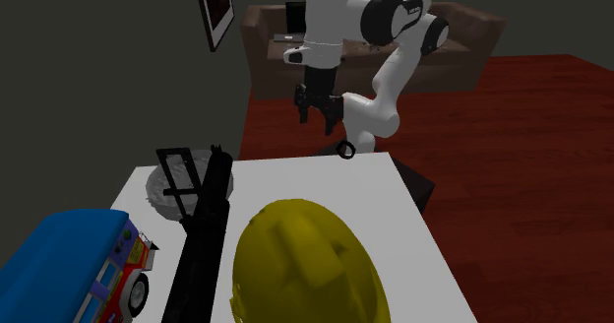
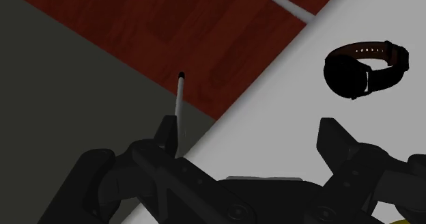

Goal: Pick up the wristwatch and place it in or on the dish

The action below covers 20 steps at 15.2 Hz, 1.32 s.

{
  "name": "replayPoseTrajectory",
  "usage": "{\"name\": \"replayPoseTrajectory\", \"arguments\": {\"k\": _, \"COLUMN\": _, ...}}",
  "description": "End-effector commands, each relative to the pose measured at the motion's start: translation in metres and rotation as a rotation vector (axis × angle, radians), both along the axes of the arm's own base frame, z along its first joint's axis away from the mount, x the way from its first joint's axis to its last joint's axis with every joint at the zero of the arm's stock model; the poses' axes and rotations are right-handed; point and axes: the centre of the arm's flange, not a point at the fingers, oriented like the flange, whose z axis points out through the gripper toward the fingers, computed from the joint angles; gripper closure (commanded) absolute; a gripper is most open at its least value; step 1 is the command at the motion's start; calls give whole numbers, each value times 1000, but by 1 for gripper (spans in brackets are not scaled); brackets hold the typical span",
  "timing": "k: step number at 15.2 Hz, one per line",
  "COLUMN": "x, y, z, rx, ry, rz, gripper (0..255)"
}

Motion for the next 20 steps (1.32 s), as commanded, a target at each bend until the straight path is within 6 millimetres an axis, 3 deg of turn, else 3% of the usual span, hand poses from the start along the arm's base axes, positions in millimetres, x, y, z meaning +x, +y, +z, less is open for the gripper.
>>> {"name": "replayPoseTrajectory", "arguments": {"k": 1, "x": -12, "y": 20, "z": 4, "rx": 9, "ry": -15, "rz": 14, "gripper": 0}}
{"name": "replayPoseTrajectory", "arguments": {"k": 6, "x": -44, "y": 72, "z": 9, "rx": 28, "ry": -52, "rz": 50, "gripper": 0}}
{"name": "replayPoseTrajectory", "arguments": {"k": 14, "x": -36, "y": 78, "z": -29, "rx": 28, "ry": -52, "rz": 50, "gripper": 0}}
{"name": "replayPoseTrajectory", "arguments": {"k": 20, "x": -36, "y": 78, "z": -29, "rx": 28, "ry": -52, "rz": 50, "gripper": 0}}
